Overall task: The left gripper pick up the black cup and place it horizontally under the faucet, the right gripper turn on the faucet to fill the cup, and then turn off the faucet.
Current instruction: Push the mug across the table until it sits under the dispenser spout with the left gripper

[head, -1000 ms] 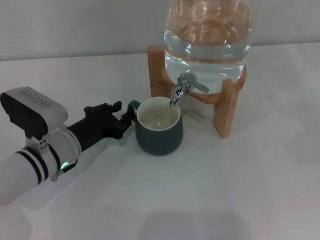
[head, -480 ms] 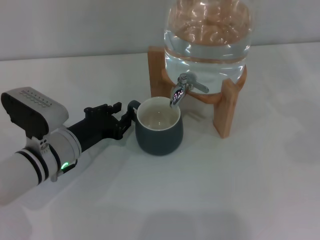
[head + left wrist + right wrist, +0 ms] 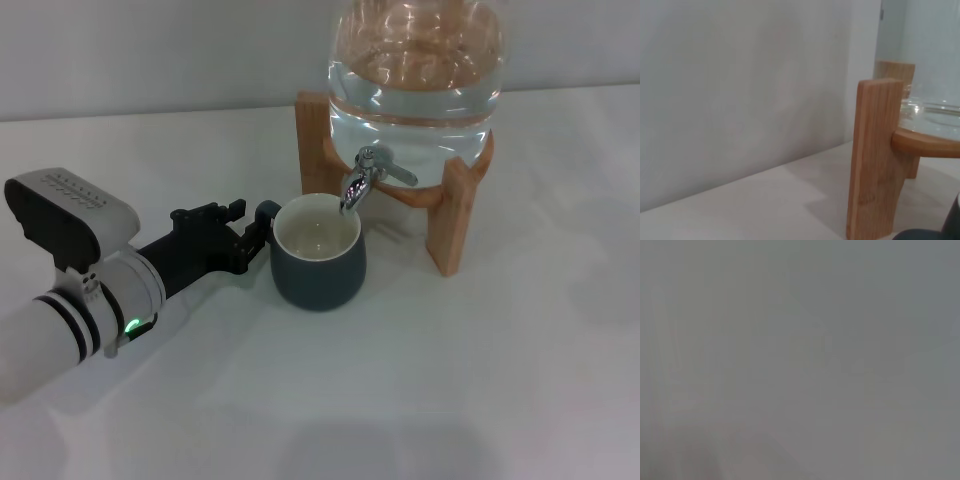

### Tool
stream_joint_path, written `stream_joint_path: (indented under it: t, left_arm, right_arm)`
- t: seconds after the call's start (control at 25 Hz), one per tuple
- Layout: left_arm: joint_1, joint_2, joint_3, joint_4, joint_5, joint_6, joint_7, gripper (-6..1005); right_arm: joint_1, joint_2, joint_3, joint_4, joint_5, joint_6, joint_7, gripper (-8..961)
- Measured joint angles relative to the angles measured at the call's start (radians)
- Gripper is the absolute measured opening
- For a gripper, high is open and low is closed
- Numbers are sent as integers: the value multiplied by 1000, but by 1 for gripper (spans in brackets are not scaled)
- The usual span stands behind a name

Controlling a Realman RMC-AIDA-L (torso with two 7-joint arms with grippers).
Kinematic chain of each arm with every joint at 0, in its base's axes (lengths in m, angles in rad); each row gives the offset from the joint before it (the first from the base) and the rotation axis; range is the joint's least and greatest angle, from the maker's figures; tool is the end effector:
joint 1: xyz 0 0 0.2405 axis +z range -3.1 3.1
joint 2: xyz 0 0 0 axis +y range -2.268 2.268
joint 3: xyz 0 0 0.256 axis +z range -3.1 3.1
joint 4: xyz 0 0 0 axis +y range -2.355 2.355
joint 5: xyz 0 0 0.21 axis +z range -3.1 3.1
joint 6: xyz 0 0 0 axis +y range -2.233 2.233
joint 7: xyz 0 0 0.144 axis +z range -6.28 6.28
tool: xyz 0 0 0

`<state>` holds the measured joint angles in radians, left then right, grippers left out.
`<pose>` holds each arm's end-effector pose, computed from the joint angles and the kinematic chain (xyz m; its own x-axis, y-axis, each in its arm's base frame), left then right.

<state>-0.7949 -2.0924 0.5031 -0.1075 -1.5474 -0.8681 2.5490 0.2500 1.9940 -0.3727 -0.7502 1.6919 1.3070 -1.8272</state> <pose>-0.2524 0.3705 -0.1096 0.8057 0.2859 0.5187 0.5526 -0.6780 -0.4847 0.3750 0.2965 0.1736 0.5703 -0.0086 -0.8214 -0.7997 -0.2342 -0.5528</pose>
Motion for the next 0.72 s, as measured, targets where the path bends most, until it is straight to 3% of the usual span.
stream_joint_path:
  t: [0.72]
  left_arm:
    - [16,0,-48,0,-3,-6,-7,415]
  right_arm:
    - [4,3,13,0,1,-1,-10,840]
